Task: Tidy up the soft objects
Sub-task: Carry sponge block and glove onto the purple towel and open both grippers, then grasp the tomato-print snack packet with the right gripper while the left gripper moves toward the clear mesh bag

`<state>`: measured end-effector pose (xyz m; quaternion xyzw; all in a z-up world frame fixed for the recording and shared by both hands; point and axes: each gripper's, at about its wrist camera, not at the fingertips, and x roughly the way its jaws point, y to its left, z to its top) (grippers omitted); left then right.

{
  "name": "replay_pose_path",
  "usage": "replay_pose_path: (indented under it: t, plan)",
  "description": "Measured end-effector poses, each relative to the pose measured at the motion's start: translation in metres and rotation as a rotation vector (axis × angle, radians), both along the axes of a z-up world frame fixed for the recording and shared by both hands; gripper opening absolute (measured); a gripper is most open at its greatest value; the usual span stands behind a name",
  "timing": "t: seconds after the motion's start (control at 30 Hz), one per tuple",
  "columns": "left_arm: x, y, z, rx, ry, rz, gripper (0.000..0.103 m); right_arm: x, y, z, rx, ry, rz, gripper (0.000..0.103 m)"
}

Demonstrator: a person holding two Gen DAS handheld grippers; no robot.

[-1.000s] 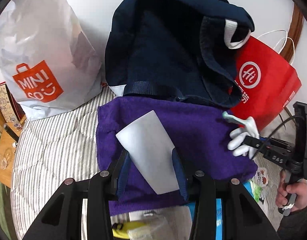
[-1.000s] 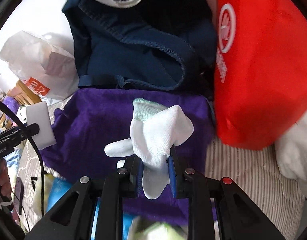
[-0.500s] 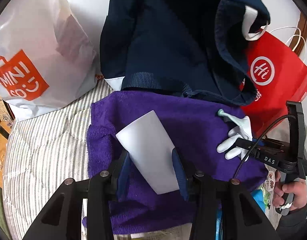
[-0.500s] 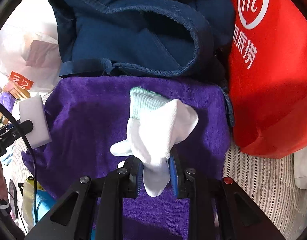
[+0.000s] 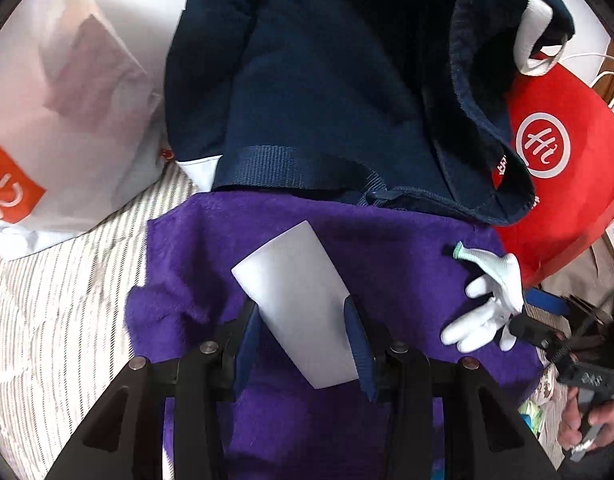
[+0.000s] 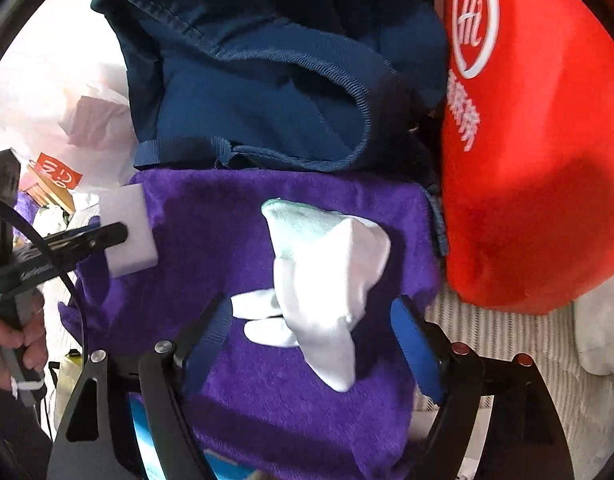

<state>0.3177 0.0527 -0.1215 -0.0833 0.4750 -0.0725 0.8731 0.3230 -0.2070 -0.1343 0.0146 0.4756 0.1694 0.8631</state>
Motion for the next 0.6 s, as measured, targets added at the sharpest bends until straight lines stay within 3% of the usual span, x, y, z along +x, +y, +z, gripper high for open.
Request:
replay_pose_path:
  t: [0.37,0.6]
  plan:
    - [0.011,-0.002,-0.006,-0.001,0.013,0.021,0.044,-0.032,-0.017,0.025,0.027,-0.031,-0.025,0.081]
    - [0.003,-0.002,-0.001,0.054,0.019,0.026,0.07,-0.052,-0.031,0.027,0.032,-0.026,-0.041,0.081]
